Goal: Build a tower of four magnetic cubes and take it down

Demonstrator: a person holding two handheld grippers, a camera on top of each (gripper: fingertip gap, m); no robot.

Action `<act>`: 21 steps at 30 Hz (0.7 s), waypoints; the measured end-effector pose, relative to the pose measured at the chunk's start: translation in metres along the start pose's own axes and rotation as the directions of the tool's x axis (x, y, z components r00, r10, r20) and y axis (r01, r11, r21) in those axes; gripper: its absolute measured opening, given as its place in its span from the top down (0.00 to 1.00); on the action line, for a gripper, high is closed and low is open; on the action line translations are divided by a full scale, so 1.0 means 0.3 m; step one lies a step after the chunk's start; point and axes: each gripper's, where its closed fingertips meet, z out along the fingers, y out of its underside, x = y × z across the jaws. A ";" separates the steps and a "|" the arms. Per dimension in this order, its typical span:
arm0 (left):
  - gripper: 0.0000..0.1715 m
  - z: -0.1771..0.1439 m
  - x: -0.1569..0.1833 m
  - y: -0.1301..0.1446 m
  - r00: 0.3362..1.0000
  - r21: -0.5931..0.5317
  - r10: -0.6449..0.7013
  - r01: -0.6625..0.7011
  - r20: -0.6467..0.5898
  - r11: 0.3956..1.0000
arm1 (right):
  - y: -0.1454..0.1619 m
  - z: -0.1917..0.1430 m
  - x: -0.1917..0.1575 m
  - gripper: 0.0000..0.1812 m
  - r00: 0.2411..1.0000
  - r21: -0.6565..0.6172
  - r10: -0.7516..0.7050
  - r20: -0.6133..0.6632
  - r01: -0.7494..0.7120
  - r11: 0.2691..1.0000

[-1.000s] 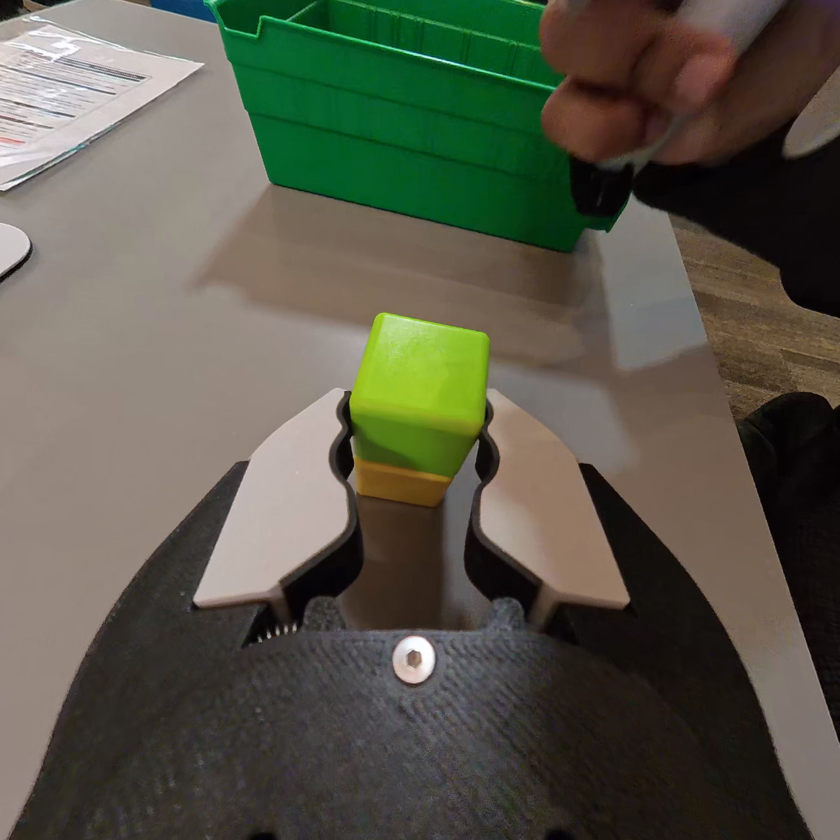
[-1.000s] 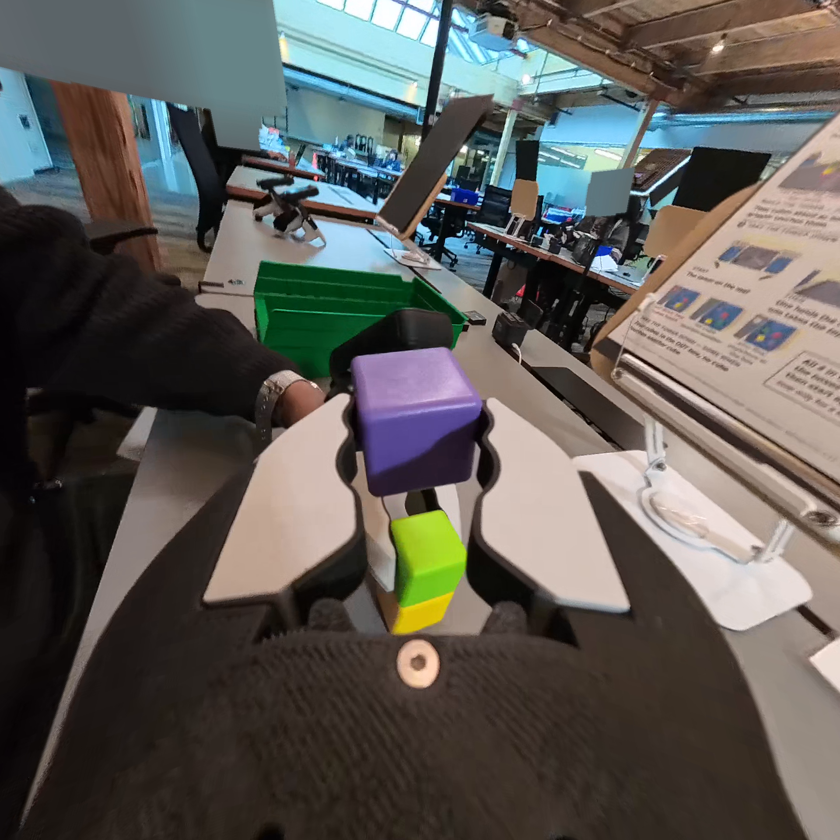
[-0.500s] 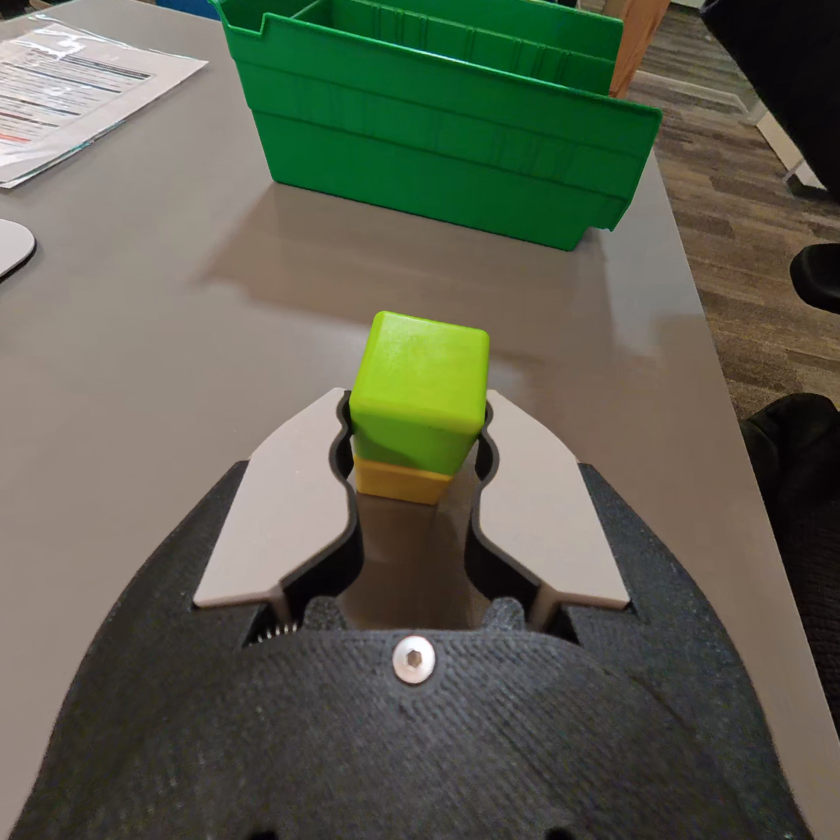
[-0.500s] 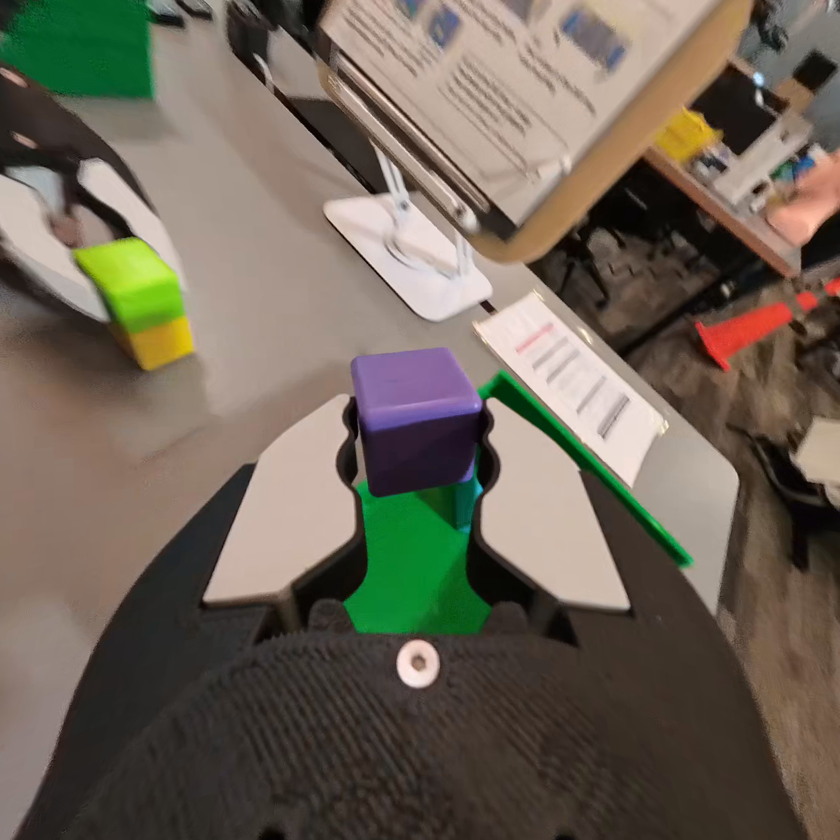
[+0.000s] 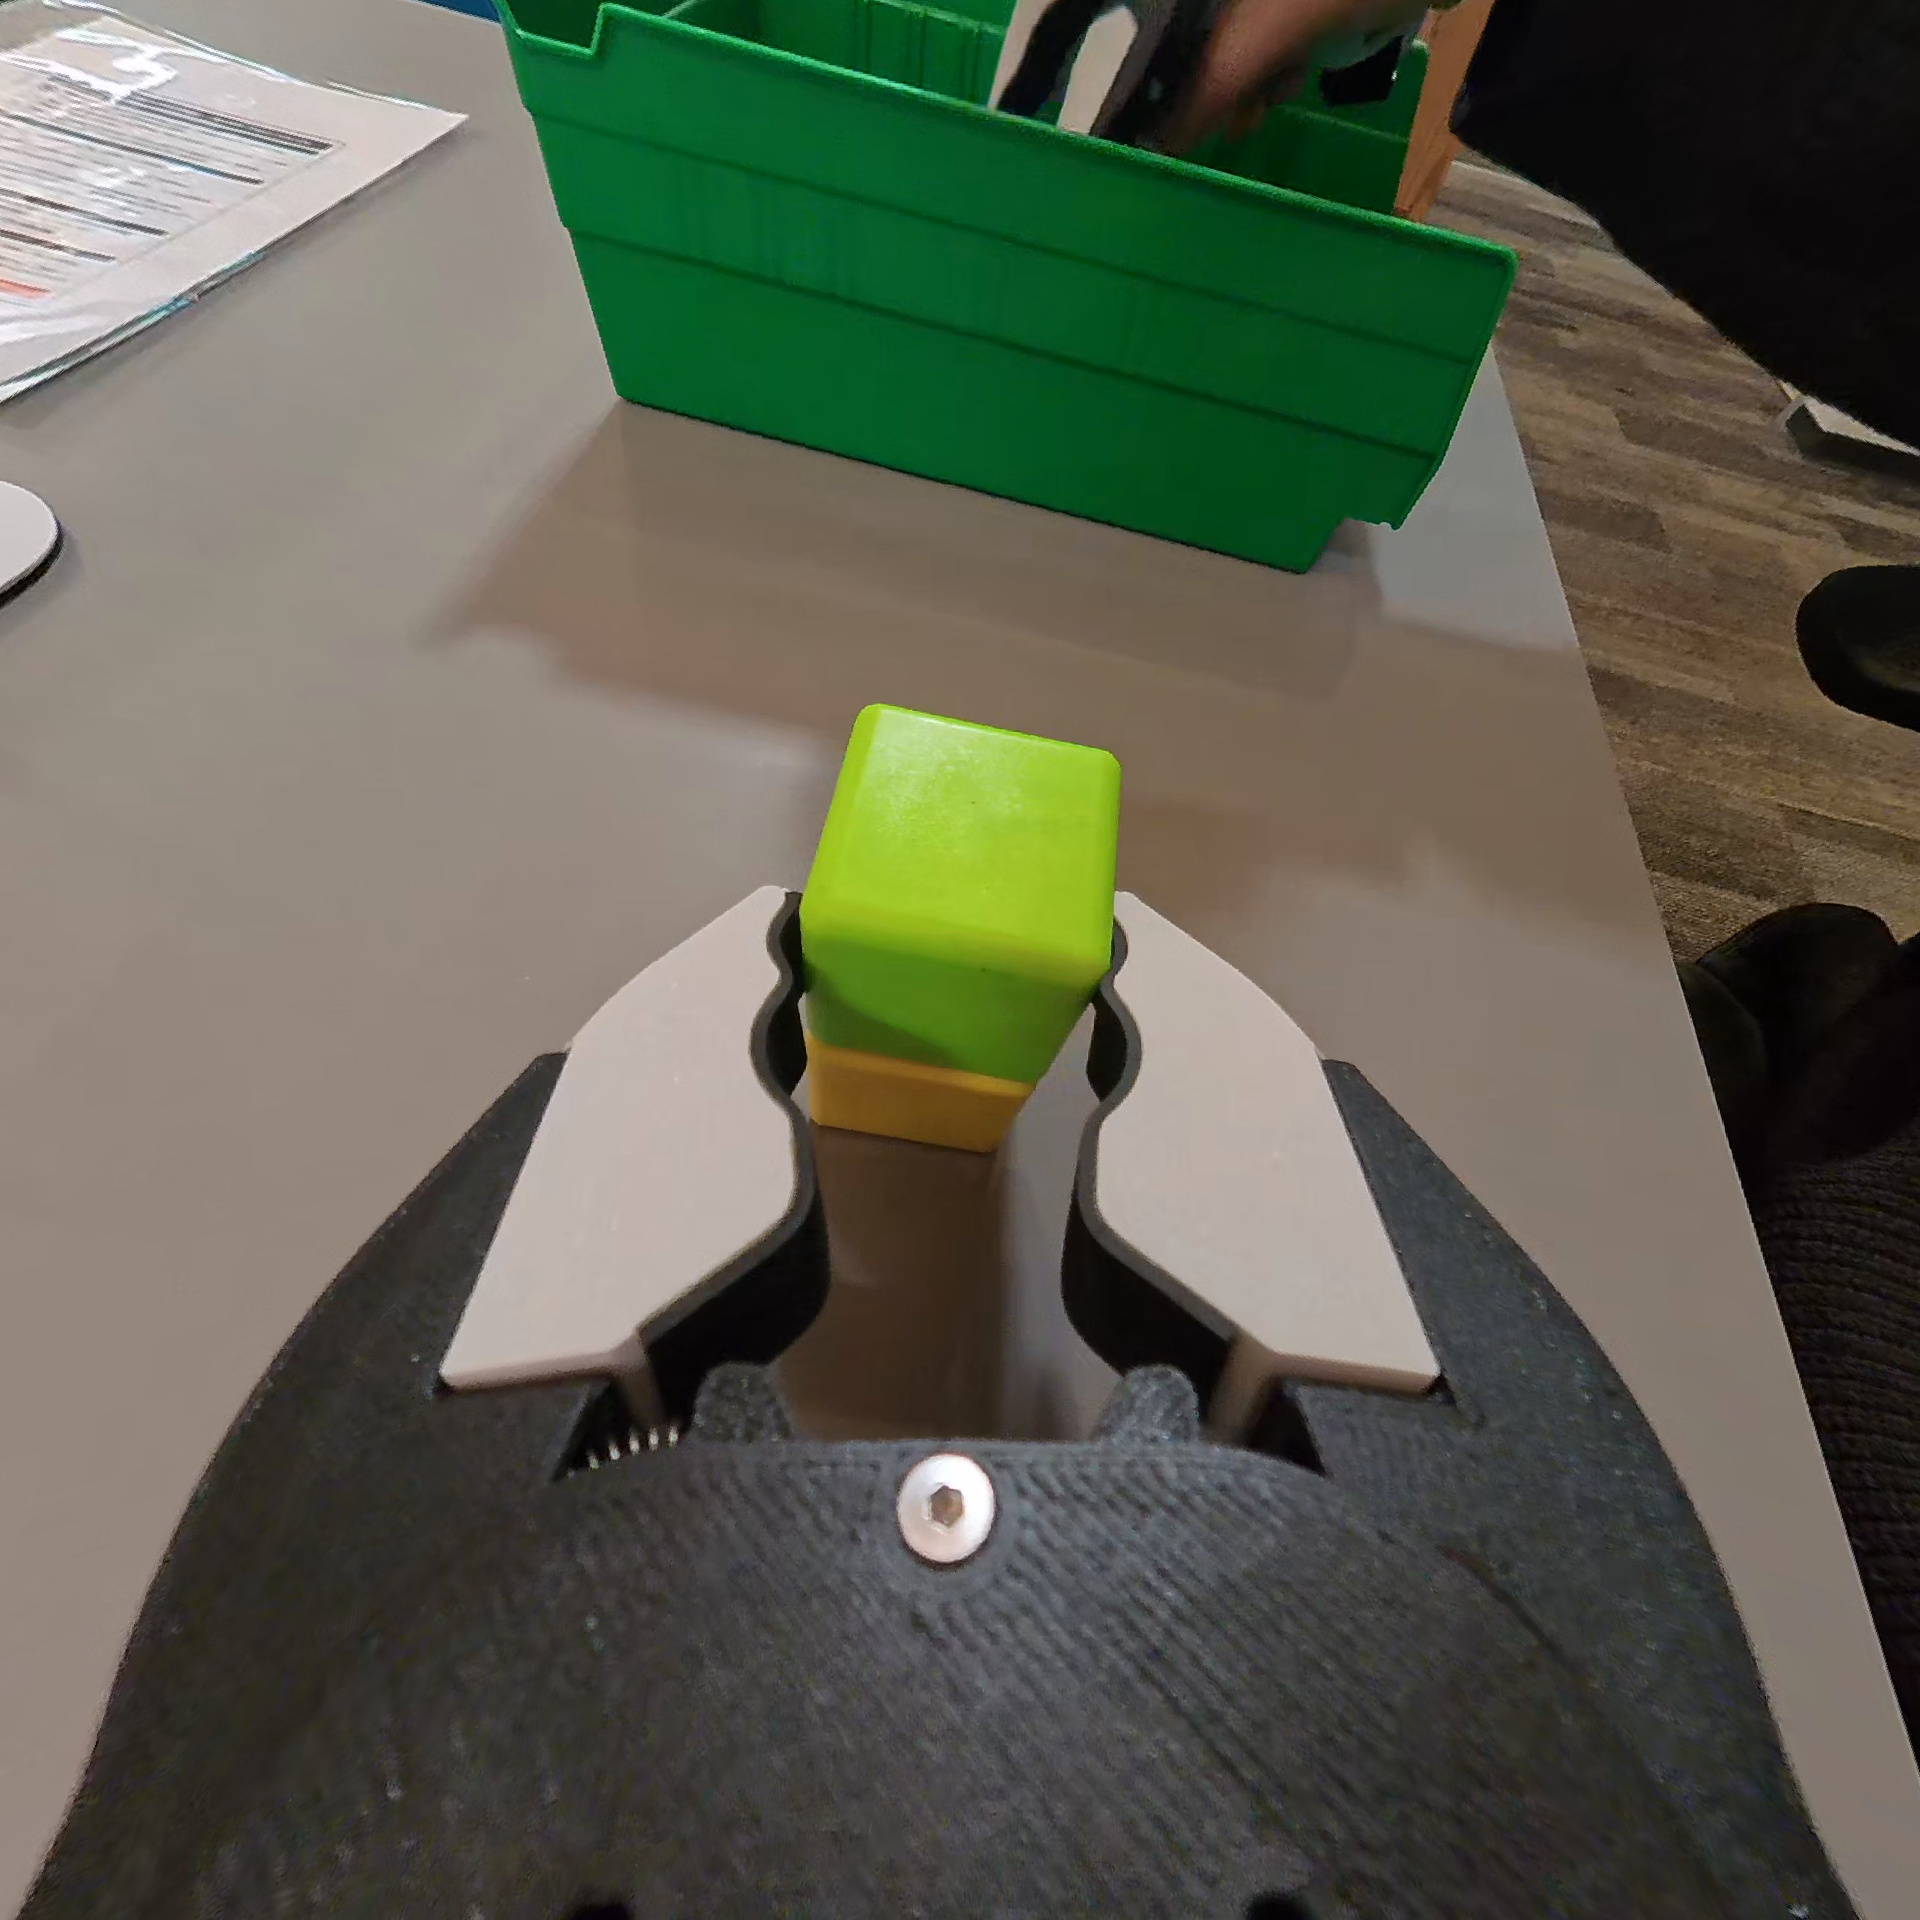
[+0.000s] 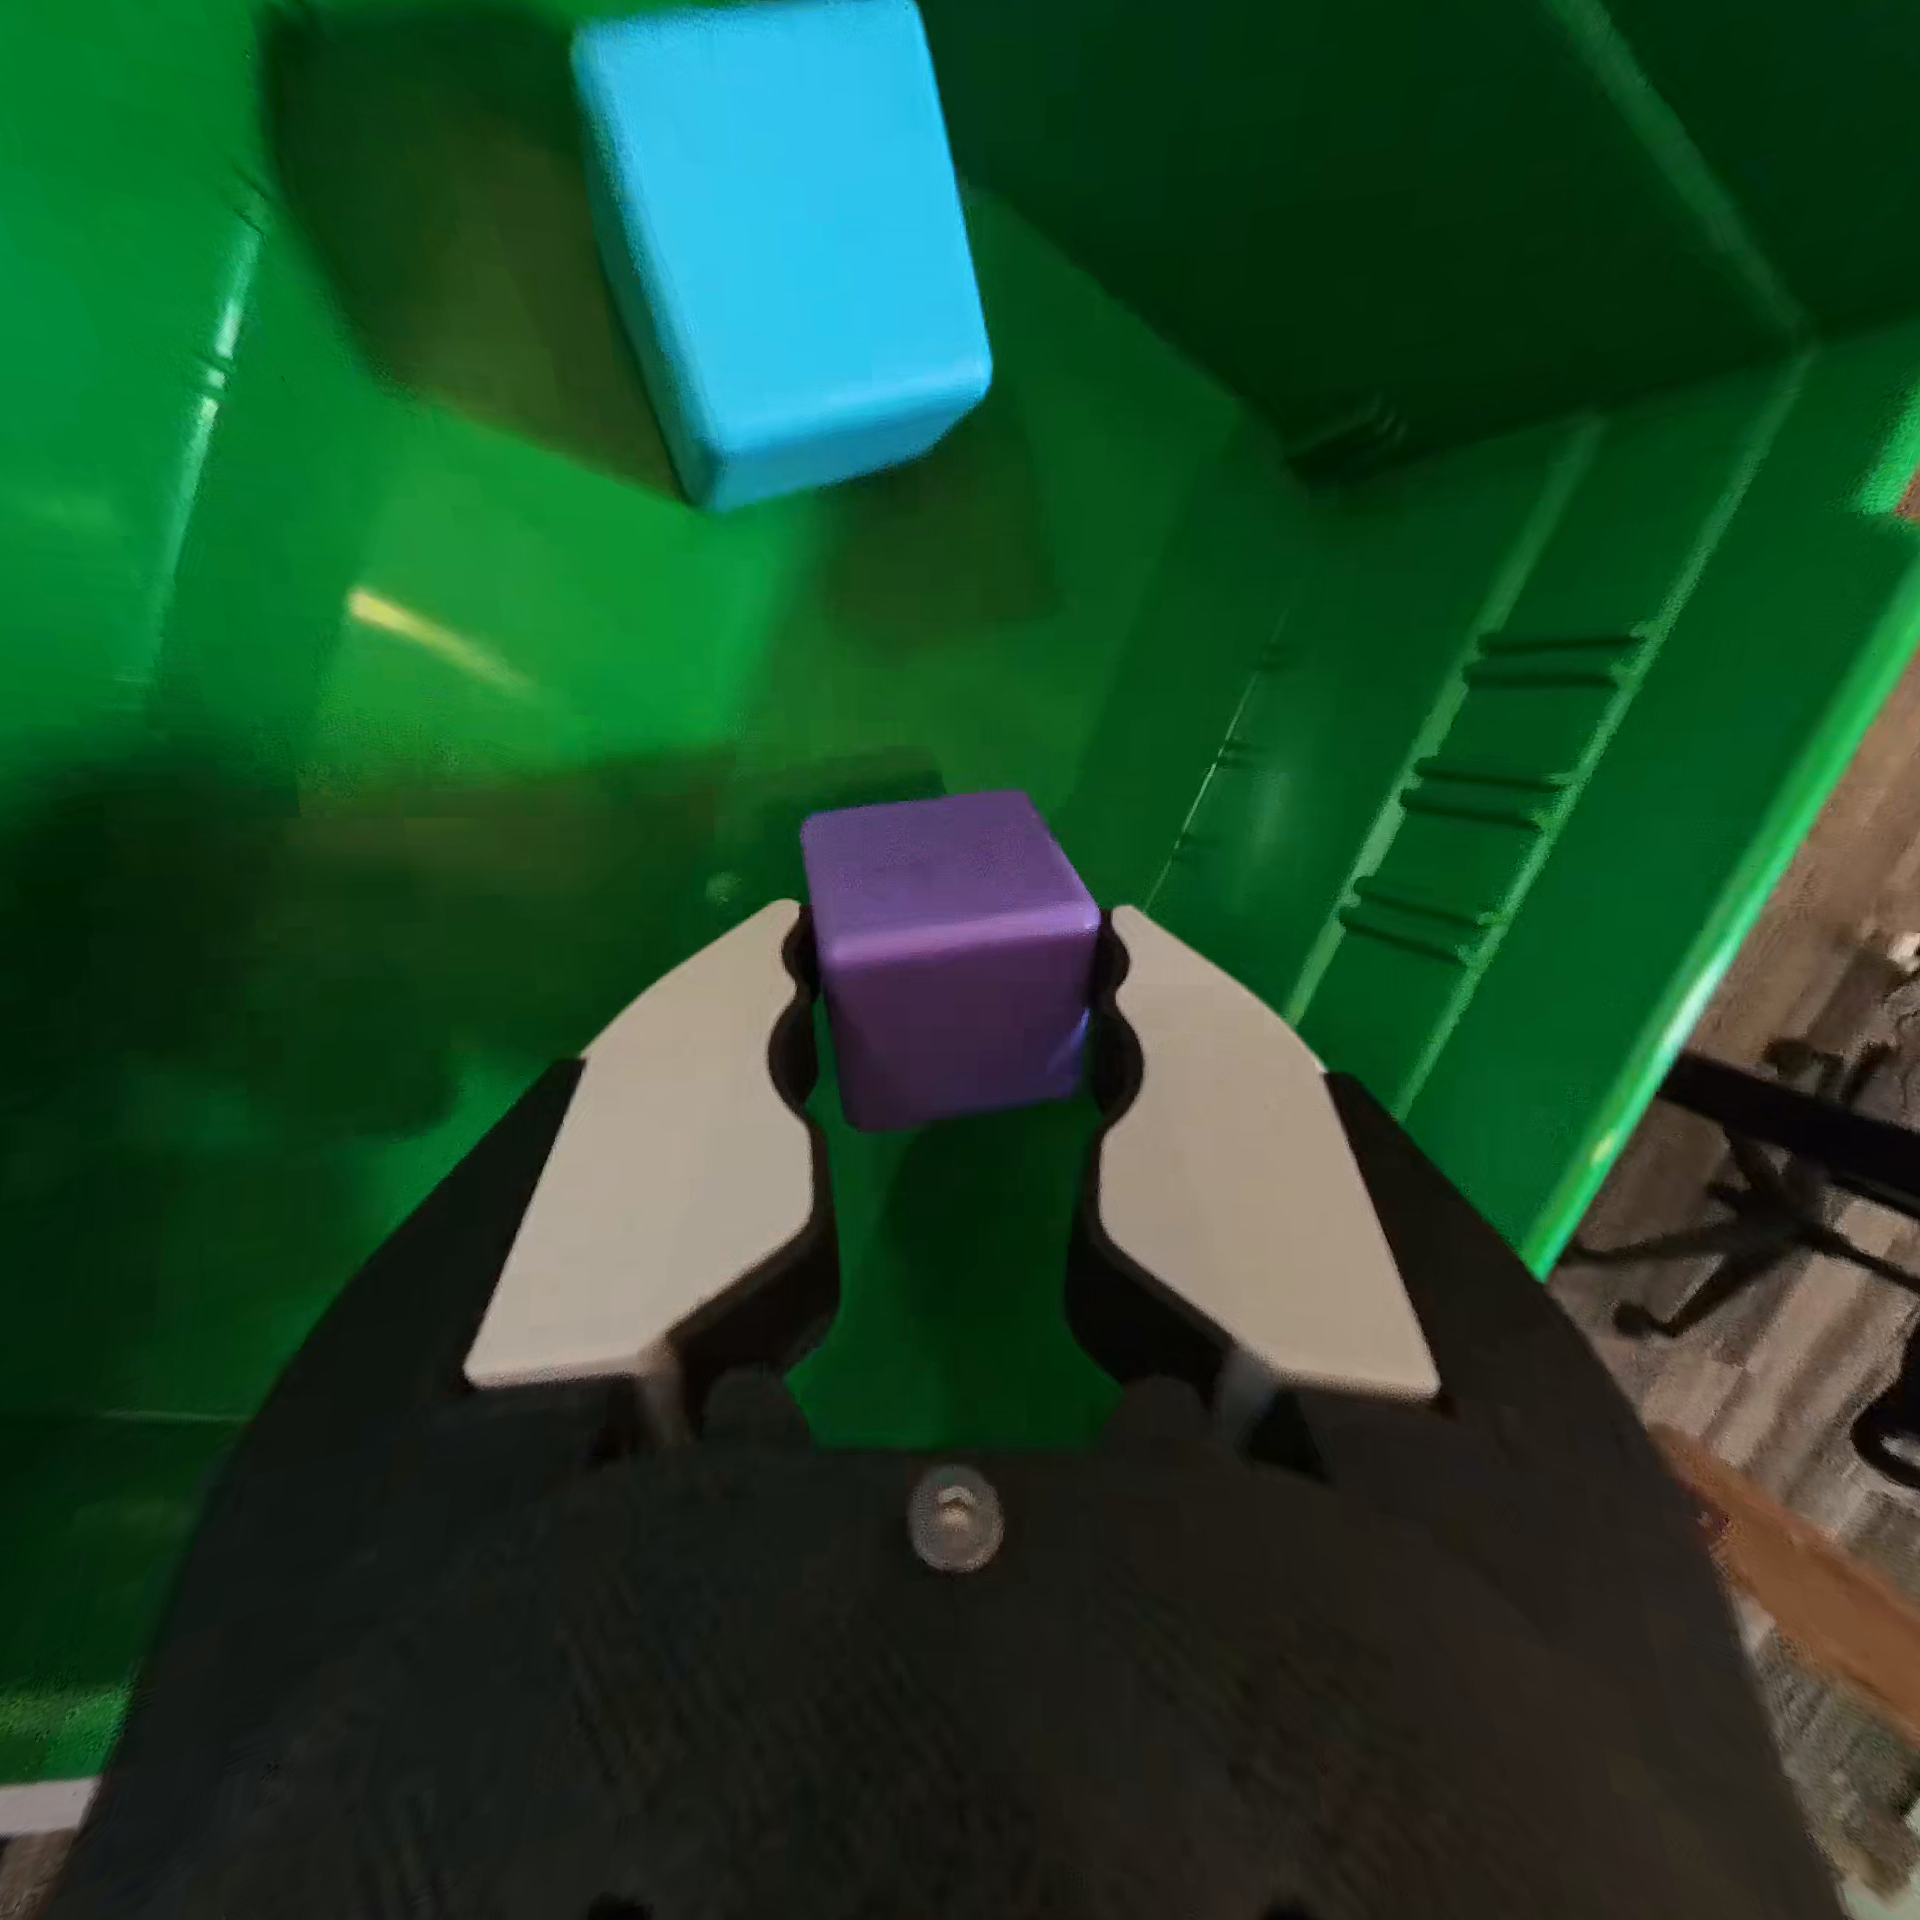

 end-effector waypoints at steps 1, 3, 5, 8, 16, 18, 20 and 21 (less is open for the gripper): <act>0.69 0.000 0.000 0.000 1.000 0.000 -0.001 0.001 0.000 1.000 | 0.010 0.009 -0.001 0.71 1.000 -0.027 0.011 0.010 -0.010 1.000; 0.69 -0.001 0.000 0.001 1.000 0.000 0.000 0.000 0.003 1.000 | 0.021 0.021 -0.002 0.71 0.999 -0.059 0.027 0.028 -0.025 0.998; 0.69 -0.001 0.001 0.001 1.000 -0.001 0.001 -0.001 0.005 1.000 | 0.021 0.025 -0.001 0.71 0.999 -0.071 0.031 0.037 -0.028 0.997; 0.69 -0.001 0.001 0.001 1.000 0.000 -0.001 0.001 0.000 1.000 | 0.021 0.028 0.000 0.71 0.999 -0.092 0.022 0.041 -0.018 0.996; 0.69 -0.001 0.002 0.002 1.000 -0.002 -0.005 0.005 -0.003 1.000 | 0.022 0.032 0.009 0.61 1.000 -0.108 -0.019 -0.024 0.016 0.994; 0.69 -0.001 0.002 0.002 1.000 -0.001 -0.007 0.007 -0.003 1.000 | 0.007 0.010 0.012 0.59 0.999 -0.077 -0.014 -0.045 0.010 0.997; 0.69 -0.002 0.001 0.003 1.000 -0.003 -0.013 0.013 -0.006 1.000 | -0.025 -0.035 0.010 0.58 0.998 -0.017 -0.005 -0.060 0.004 1.000; 0.69 -0.001 0.002 0.003 1.000 -0.003 -0.016 0.016 -0.009 1.000 | -0.051 -0.068 0.001 0.58 0.998 0.028 0.000 -0.060 0.002 1.000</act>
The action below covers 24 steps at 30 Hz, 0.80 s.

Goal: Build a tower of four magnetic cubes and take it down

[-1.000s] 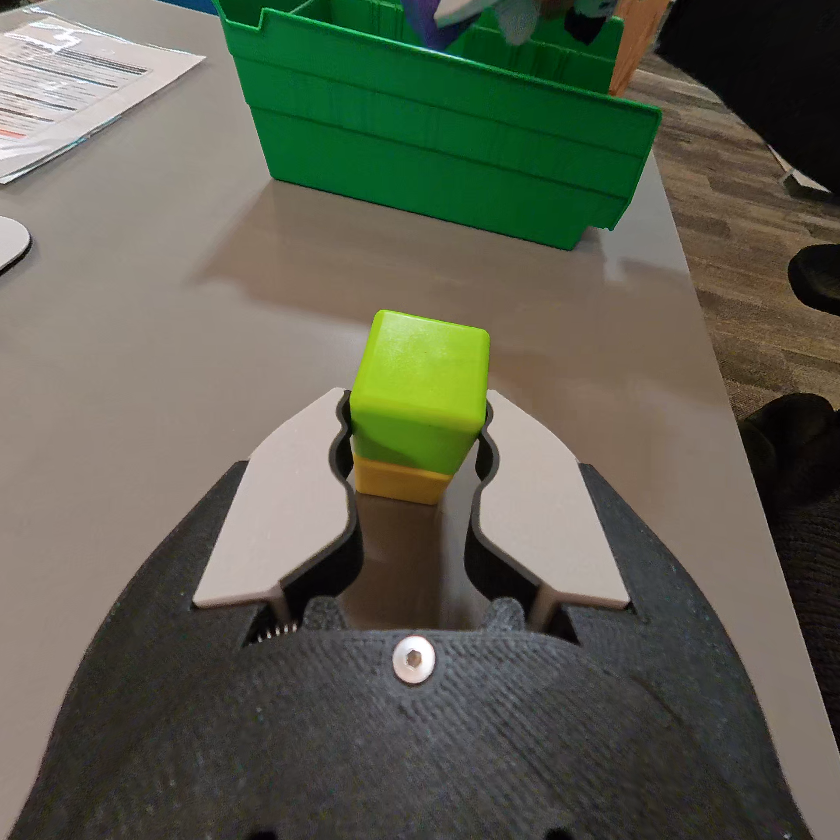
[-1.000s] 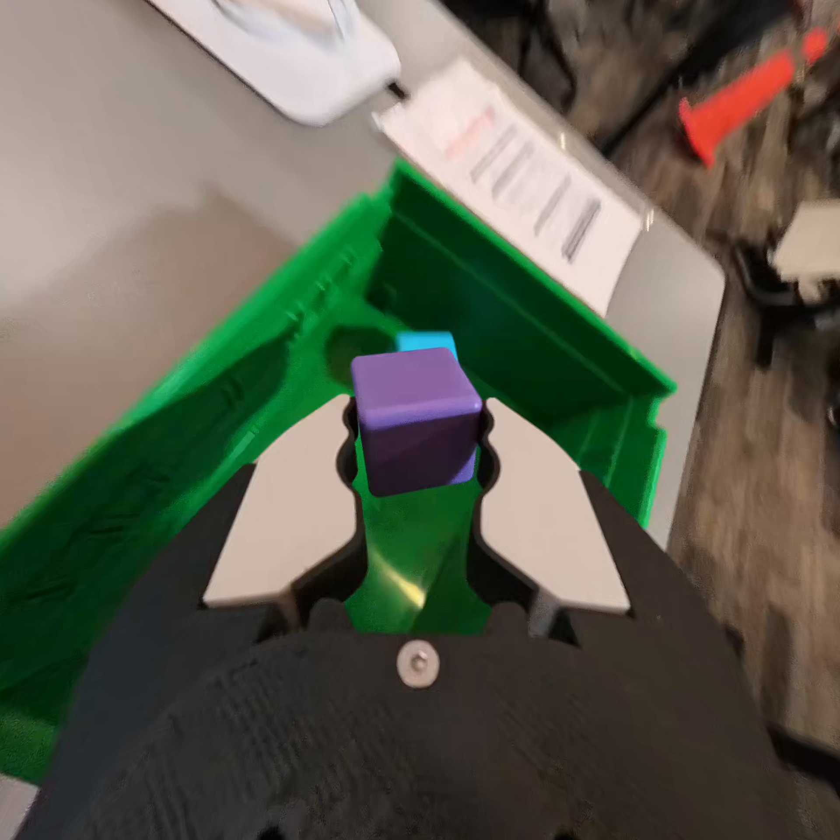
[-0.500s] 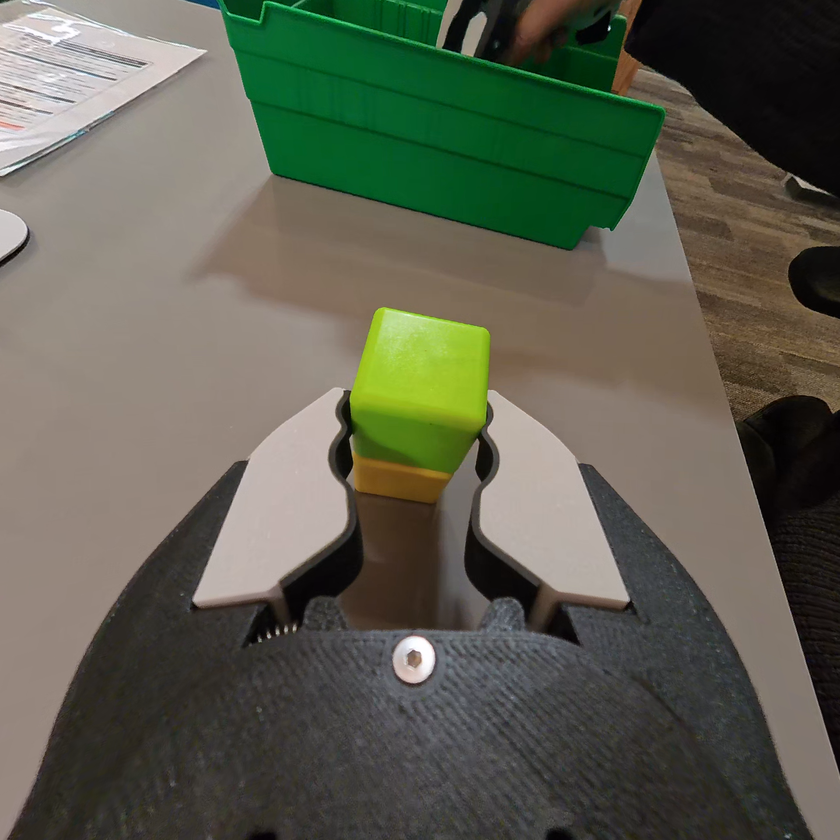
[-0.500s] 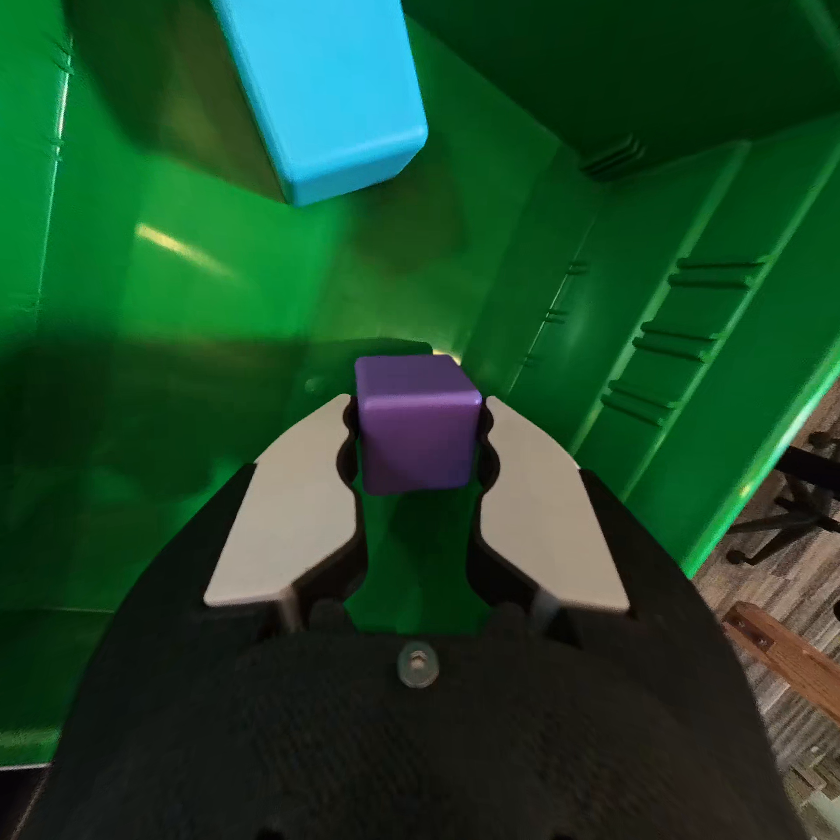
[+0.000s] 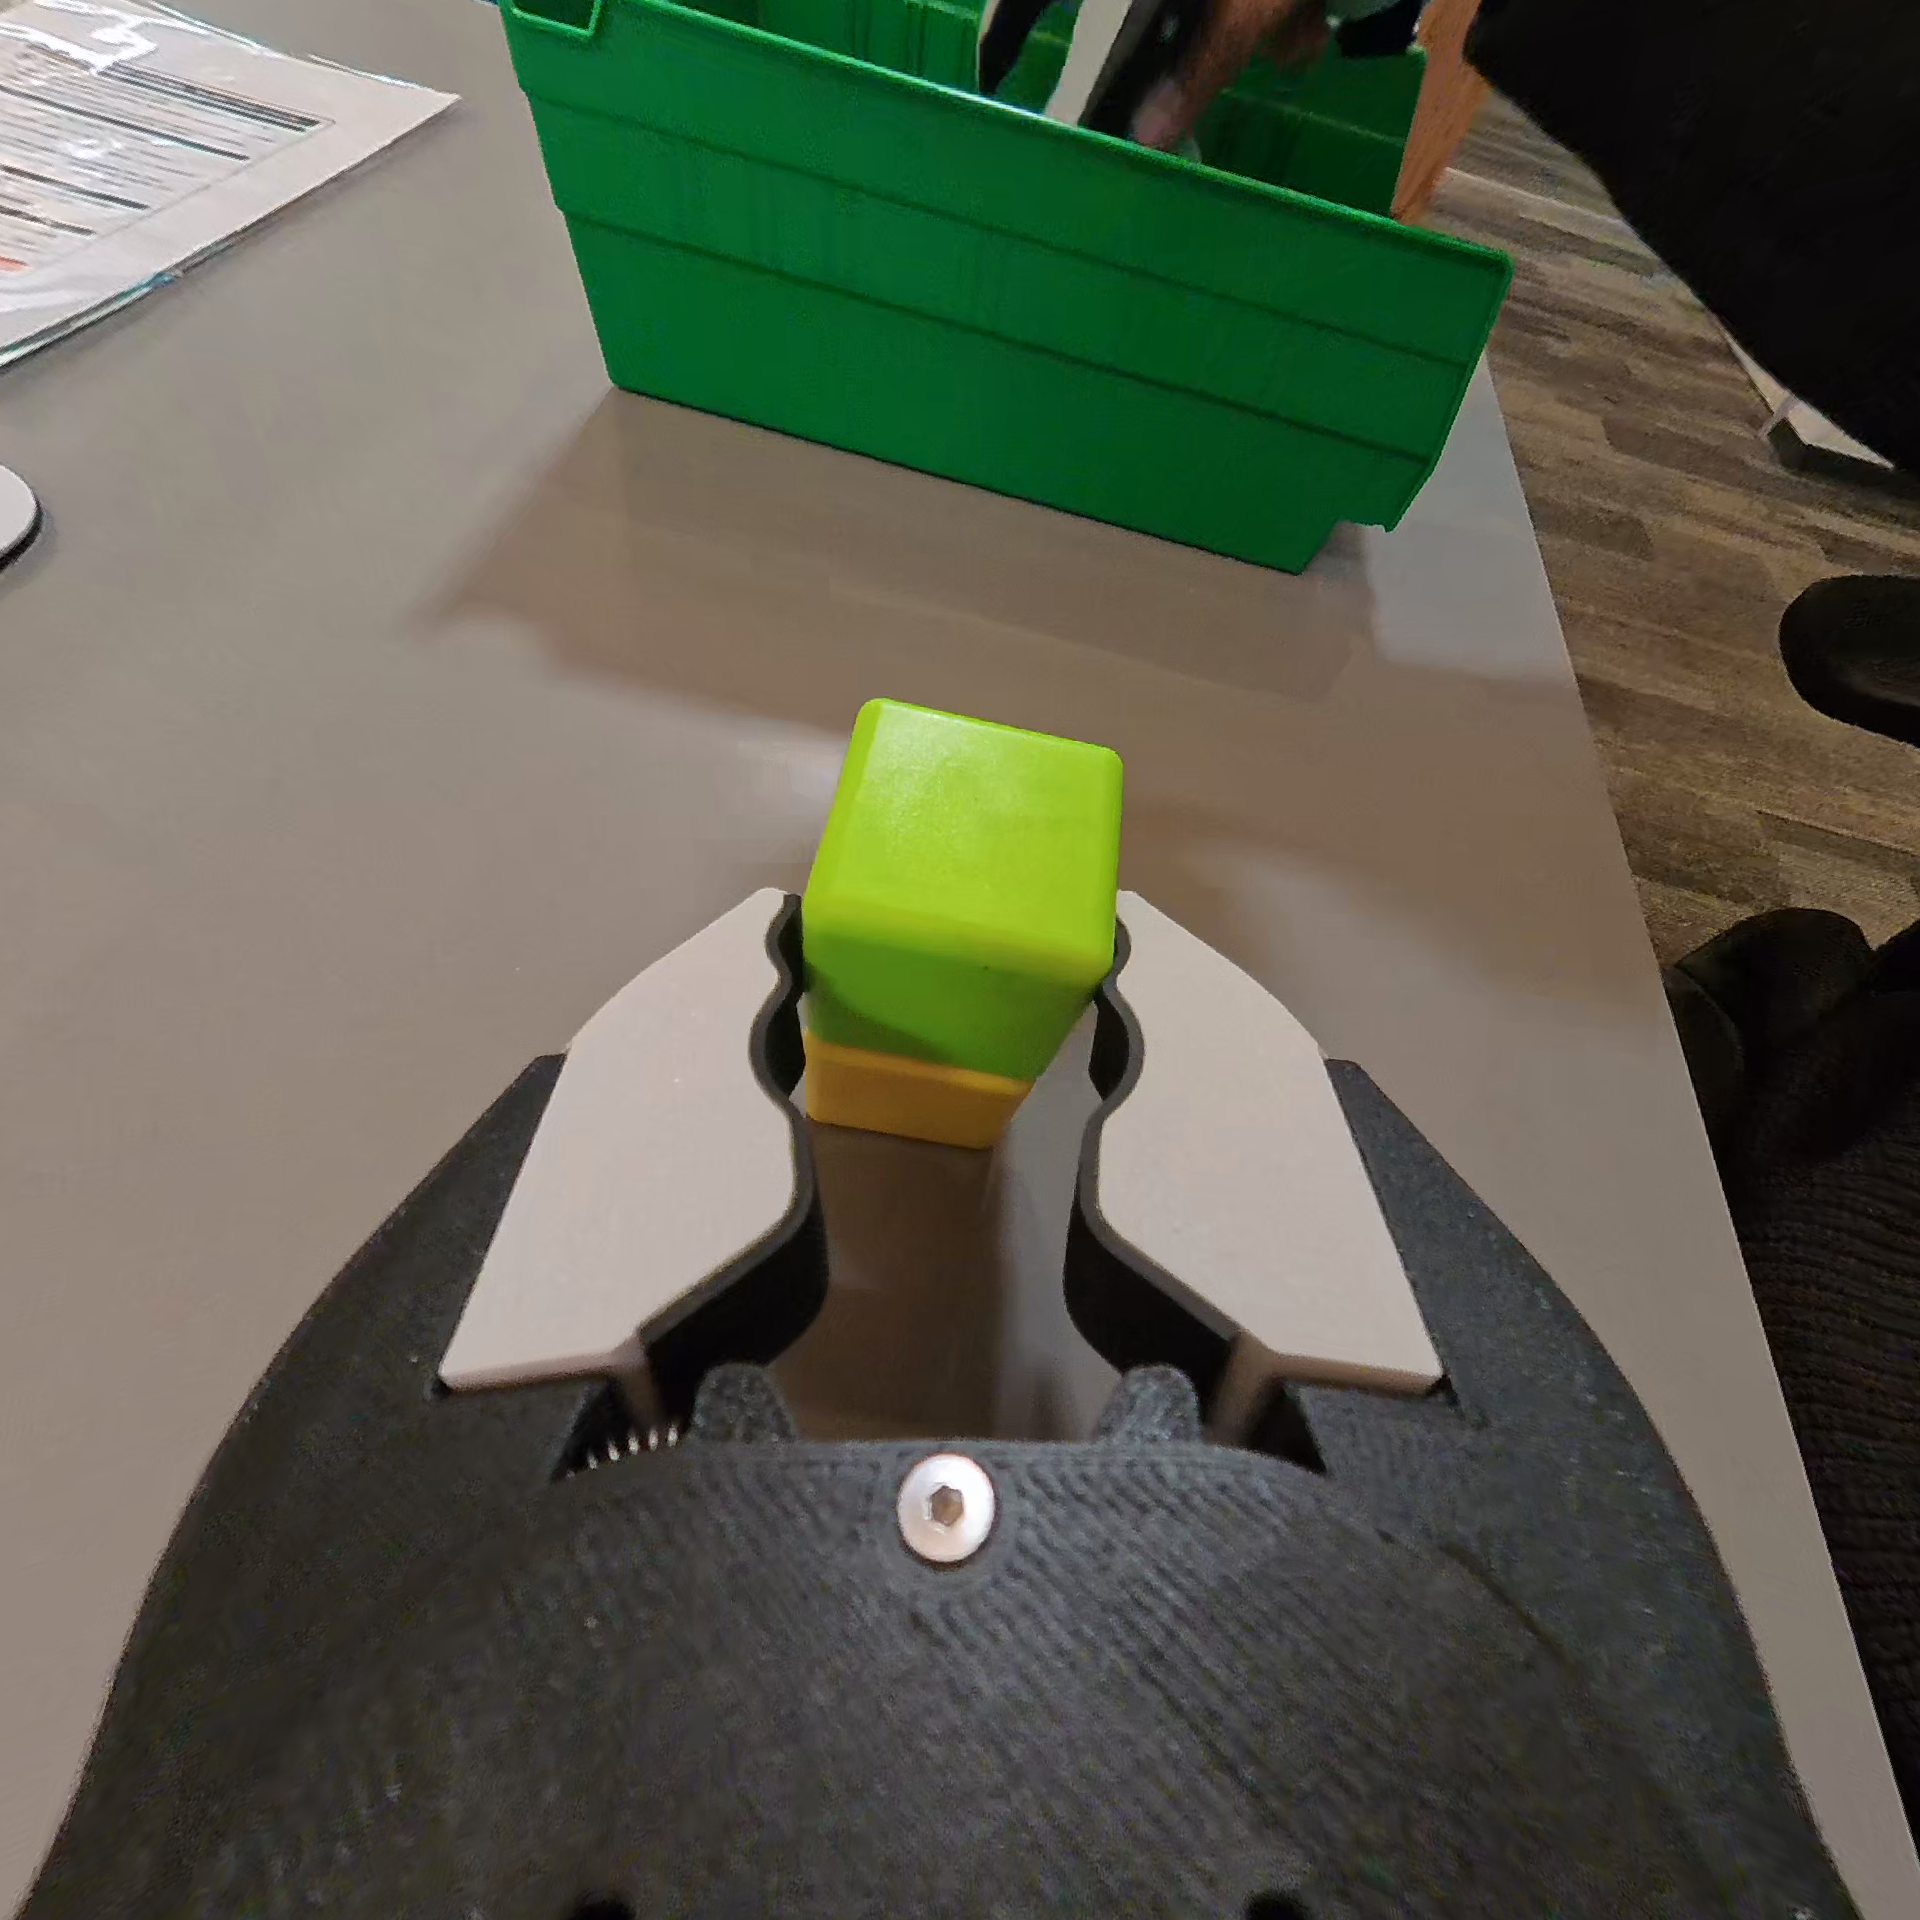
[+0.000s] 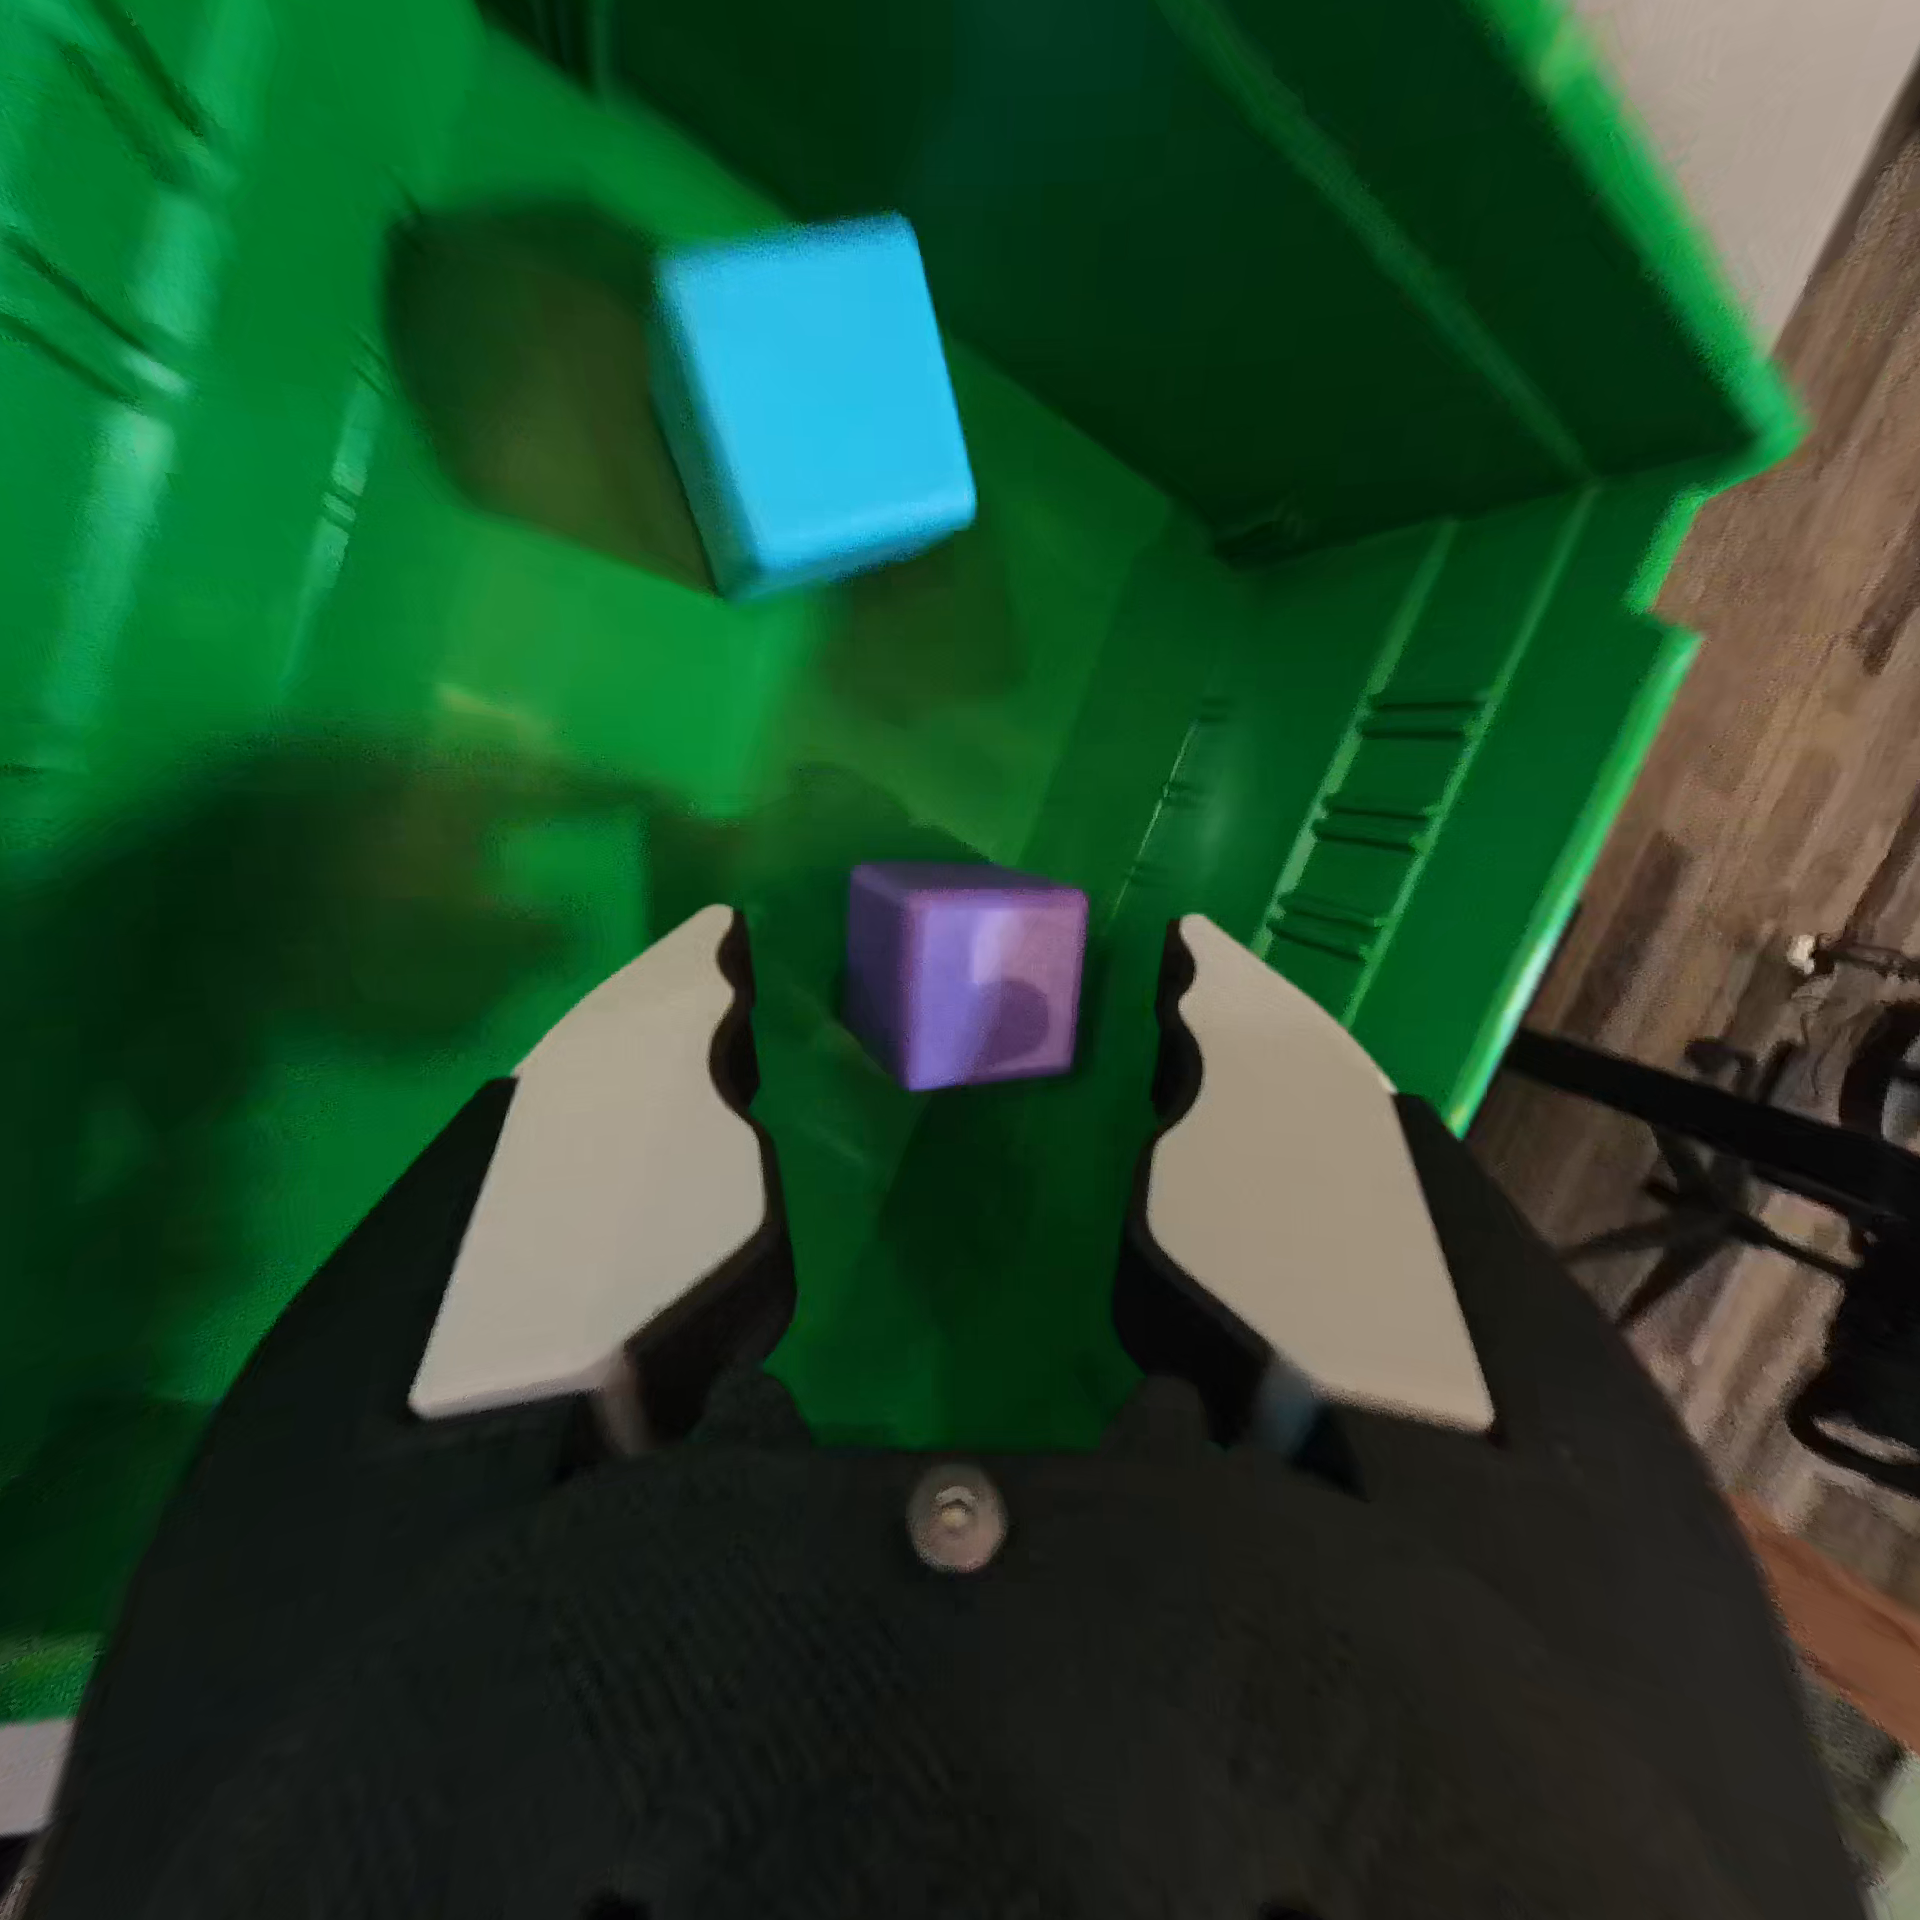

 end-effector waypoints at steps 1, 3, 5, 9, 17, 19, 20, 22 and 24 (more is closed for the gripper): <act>0.69 0.000 0.001 0.001 1.000 -0.001 -0.004 0.004 -0.003 1.000 | -0.033 -0.039 -0.010 0.57 1.000 0.055 0.004 0.005 -0.005 0.998; 0.69 0.000 0.003 0.001 1.000 -0.001 -0.011 0.011 -0.010 1.000 | -0.115 -0.135 -0.043 0.58 1.000 0.190 0.008 0.022 -0.012 0.982; 0.68 -0.001 0.004 0.001 1.000 0.001 -0.013 0.013 -0.011 1.000 | -0.214 -0.251 -0.104 0.58 0.998 0.359 -0.002 0.062 -0.020 0.933; 0.60 -0.005 0.003 -0.003 1.000 0.012 -0.016 0.016 -0.010 1.000 | -0.413 -0.540 -0.342 0.64 0.951 0.709 -0.049 0.305 -0.192 0.679; 0.49 -0.025 0.005 -0.030 1.000 0.048 0.016 -0.017 0.025 0.999 | -0.510 -0.745 -0.854 0.61 0.710 0.781 -0.358 0.607 -0.450 0.433; 0.47 -0.029 0.001 -0.030 0.998 0.035 0.036 -0.037 0.045 0.999 | -0.514 -0.707 -0.897 0.61 0.745 0.816 -0.368 0.556 -0.406 0.411; 0.47 -0.030 0.000 -0.027 0.998 0.027 0.040 -0.042 0.048 0.999 | -0.512 -0.695 -0.914 0.61 0.750 0.826 -0.380 0.542 -0.393 0.403; 0.45 -0.033 -0.003 -0.014 0.998 0.009 0.041 -0.041 0.054 0.999 | -0.508 -0.685 -0.937 0.60 0.745 0.838 -0.406 0.529 -0.386 0.385; 0.43 -0.036 -0.008 0.006 0.998 -0.012 0.038 -0.038 0.059 0.999 | -0.510 -0.680 -0.946 0.59 0.741 0.847 -0.425 0.520 -0.384 0.367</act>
